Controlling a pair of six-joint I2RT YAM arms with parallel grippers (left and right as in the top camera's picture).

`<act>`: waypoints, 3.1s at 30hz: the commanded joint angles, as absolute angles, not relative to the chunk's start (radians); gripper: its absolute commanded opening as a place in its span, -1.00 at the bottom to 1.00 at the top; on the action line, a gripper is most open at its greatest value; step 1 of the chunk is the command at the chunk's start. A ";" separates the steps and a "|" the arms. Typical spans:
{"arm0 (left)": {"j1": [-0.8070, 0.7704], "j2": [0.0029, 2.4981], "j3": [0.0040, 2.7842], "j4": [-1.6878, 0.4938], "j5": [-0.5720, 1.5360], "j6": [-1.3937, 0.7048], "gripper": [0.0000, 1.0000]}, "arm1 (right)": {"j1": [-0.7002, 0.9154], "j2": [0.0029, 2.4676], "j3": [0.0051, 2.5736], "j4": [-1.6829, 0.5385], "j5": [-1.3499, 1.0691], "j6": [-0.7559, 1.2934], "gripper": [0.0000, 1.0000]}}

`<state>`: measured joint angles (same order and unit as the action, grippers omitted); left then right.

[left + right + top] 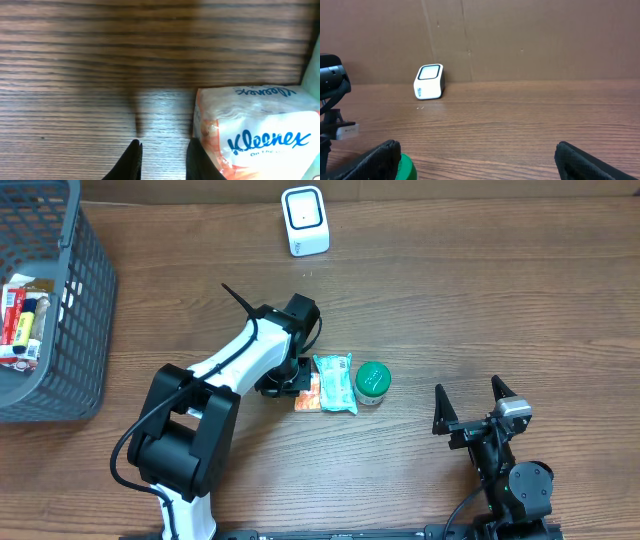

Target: Scan the item barcode

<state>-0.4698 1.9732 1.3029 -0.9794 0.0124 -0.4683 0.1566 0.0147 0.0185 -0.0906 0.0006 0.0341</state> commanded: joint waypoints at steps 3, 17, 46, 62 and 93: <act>-0.483 1.962 1.297 -0.973 0.026 -0.479 -0.70 | 0.150 0.003 0.008 -0.084 0.007 0.042 1.00; -0.466 1.961 1.415 -1.076 -0.085 -0.450 -0.92 | 0.150 0.003 0.008 -0.084 0.007 0.042 1.00; 0.093 1.962 2.637 -1.361 -0.353 0.092 0.81 | 0.150 0.003 0.008 -0.084 0.007 0.042 1.00; 0.576 2.035 2.606 -1.333 -0.020 0.112 0.81 | 0.150 0.003 0.008 -0.084 0.007 0.042 1.00; 0.731 2.563 2.605 -1.266 0.061 0.454 0.88 | 0.150 0.003 0.008 -0.084 0.006 0.042 1.00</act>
<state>0.7158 2.5065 2.6038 -1.2694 0.0185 0.3744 0.1566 0.0147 0.0185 -0.0898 0.0006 0.0338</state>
